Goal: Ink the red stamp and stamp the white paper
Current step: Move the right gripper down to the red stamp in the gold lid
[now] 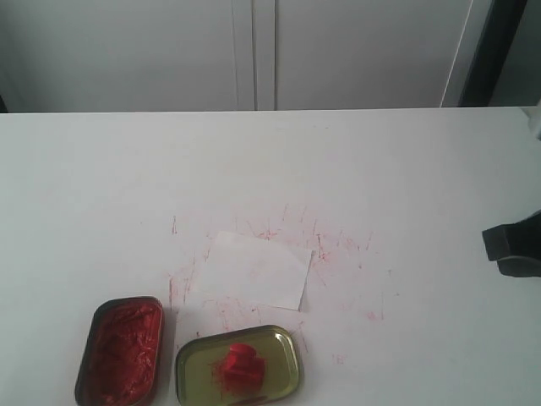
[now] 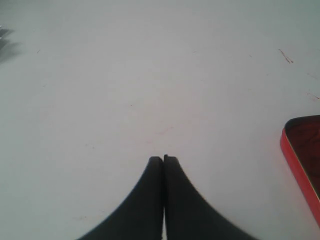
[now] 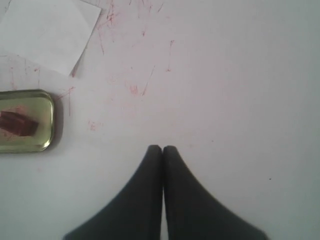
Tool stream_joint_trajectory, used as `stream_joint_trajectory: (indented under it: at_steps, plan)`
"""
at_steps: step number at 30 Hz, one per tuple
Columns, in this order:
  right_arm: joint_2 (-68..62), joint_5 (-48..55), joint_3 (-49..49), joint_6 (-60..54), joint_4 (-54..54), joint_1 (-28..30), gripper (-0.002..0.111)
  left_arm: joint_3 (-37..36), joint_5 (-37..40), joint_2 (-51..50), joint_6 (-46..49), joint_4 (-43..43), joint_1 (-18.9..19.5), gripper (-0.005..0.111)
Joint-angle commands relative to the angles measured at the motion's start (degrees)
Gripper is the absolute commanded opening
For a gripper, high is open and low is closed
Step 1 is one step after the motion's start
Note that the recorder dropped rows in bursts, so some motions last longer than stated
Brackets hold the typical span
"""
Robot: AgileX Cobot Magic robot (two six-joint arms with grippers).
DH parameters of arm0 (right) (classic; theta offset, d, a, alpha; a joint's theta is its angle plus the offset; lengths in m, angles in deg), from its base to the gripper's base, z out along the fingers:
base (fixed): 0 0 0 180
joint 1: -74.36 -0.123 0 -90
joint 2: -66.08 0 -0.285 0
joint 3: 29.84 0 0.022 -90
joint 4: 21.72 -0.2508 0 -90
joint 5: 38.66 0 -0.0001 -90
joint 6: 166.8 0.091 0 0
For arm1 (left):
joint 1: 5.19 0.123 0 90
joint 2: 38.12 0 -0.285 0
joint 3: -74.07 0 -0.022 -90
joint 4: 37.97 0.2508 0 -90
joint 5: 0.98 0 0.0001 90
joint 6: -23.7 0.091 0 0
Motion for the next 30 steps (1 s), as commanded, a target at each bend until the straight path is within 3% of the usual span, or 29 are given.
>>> stream_joint_trajectory:
  at_steps: [1, 30]
  plan:
    - [-1.91, 0.55, 1.86, -0.94, -0.28, -3.34, 0.000, -0.24, -0.02, 0.22, -0.14, 0.01, 0.08, 0.000]
    - [-21.71, -3.91, 12.40, -0.94, 2.55, -31.76, 0.000, -0.24, -0.02, 0.22, -0.14, 0.01, 0.08, 0.000]
